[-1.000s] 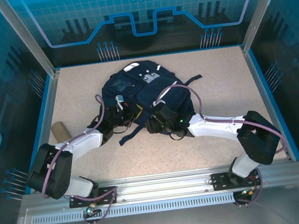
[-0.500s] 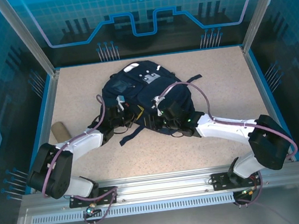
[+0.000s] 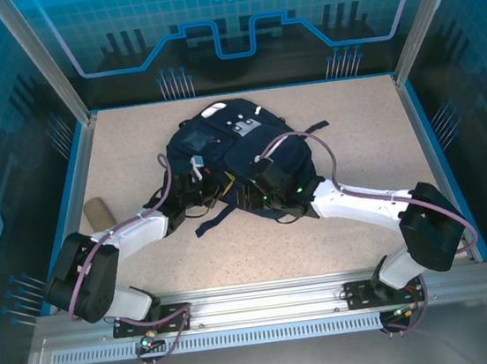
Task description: Pack books, pencil case, and school supplies into a backpack
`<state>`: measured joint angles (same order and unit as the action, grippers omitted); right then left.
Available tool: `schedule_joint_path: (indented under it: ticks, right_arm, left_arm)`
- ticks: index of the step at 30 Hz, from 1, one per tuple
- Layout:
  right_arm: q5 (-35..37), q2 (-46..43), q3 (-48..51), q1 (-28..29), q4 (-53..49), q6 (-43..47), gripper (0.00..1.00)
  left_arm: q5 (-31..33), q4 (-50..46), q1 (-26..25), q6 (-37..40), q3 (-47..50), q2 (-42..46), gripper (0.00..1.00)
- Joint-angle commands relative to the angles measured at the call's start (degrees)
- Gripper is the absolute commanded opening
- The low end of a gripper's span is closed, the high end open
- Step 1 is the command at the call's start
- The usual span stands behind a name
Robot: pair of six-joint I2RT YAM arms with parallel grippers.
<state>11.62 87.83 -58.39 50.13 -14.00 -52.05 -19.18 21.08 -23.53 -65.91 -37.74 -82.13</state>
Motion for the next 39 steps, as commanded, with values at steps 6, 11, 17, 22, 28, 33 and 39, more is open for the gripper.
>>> schedule_joint_path:
  ticks: [6,11,17,22,28,33,39]
  right_arm:
    - [3.7,6.1,-5.8,0.4,-5.6,-7.9,0.38]
    - [3.8,8.9,-8.4,0.4,-6.7,-8.7,0.33]
    - [8.3,11.1,-10.5,0.6,-9.9,-8.3,0.2]
    - [12.6,11.9,-12.8,1.6,-15.3,-3.1,0.08]
    - [18.9,8.5,-11.2,2.1,-26.0,-1.4,0.03]
    - [23.7,3.4,-6.7,1.8,-32.2,-1.2,0.02]
    - [25.9,0.5,-5.2,-1.3,-33.7,3.4,0.03]
  left_arm:
    - [-4.4,2.5,-1.1,1.3,-0.7,0.4,0.0]
    - [-4.6,2.8,-1.1,1.2,-0.4,0.4,0.0]
    - [-4.6,2.9,-1.1,1.3,-0.2,0.3,0.0]
    - [-3.2,1.7,-1.0,1.8,0.4,0.5,0.0]
    - [1.3,-2.4,0.1,4.7,1.6,0.7,0.0]
    - [2.7,-5.2,1.5,7.3,1.9,0.7,0.0]
    - [3.1,-7.7,2.8,9.6,1.3,0.3,0.0]
